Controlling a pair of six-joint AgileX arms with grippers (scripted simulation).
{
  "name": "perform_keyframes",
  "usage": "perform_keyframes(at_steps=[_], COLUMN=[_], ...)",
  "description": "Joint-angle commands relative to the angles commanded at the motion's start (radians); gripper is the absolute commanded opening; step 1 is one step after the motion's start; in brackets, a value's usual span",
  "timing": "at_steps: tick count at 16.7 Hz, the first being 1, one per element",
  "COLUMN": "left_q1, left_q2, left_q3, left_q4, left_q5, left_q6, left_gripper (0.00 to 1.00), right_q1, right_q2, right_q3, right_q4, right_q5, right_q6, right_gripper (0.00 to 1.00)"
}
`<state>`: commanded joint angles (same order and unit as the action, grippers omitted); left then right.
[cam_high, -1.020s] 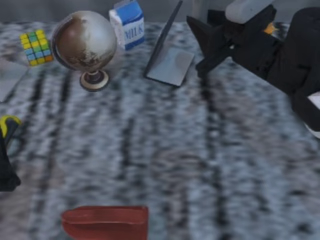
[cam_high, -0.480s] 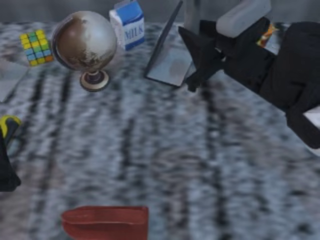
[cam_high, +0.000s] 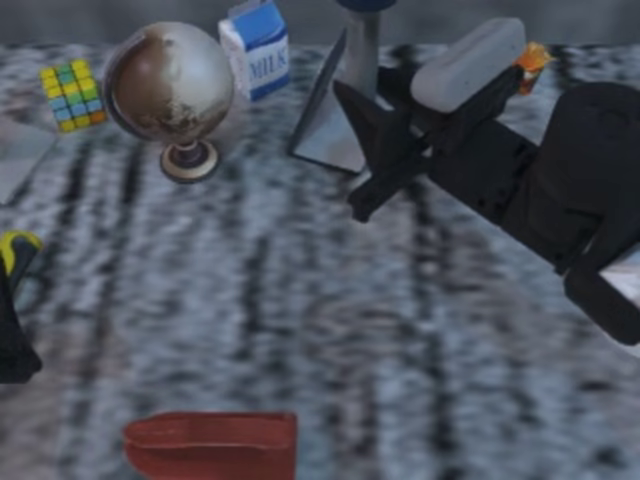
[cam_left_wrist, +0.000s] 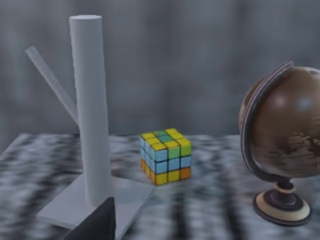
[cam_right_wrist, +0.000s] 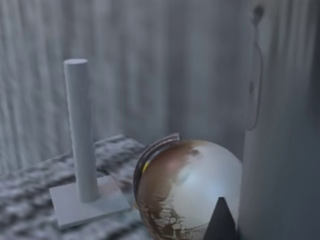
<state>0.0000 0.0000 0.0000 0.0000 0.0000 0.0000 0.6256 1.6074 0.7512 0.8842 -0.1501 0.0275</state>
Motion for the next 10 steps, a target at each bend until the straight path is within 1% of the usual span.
perform_keyframes(at_steps=[8, 10], left_q1=[-0.001, -0.016], left_q2=[0.002, 0.035], left_q3=[0.001, 0.027], left_q4=[0.001, 0.018], left_q5=[0.001, 0.022], left_q6=[0.000, 0.001], left_gripper=[1.00, 1.00], right_q1=[0.004, 0.004], right_q2=[-0.005, -0.005], right_q3=[-0.003, -0.003], right_q4=[0.002, 0.002], right_q5=[0.004, 0.004], right_q6=[-0.002, -0.002], right_gripper=[0.00, 0.00])
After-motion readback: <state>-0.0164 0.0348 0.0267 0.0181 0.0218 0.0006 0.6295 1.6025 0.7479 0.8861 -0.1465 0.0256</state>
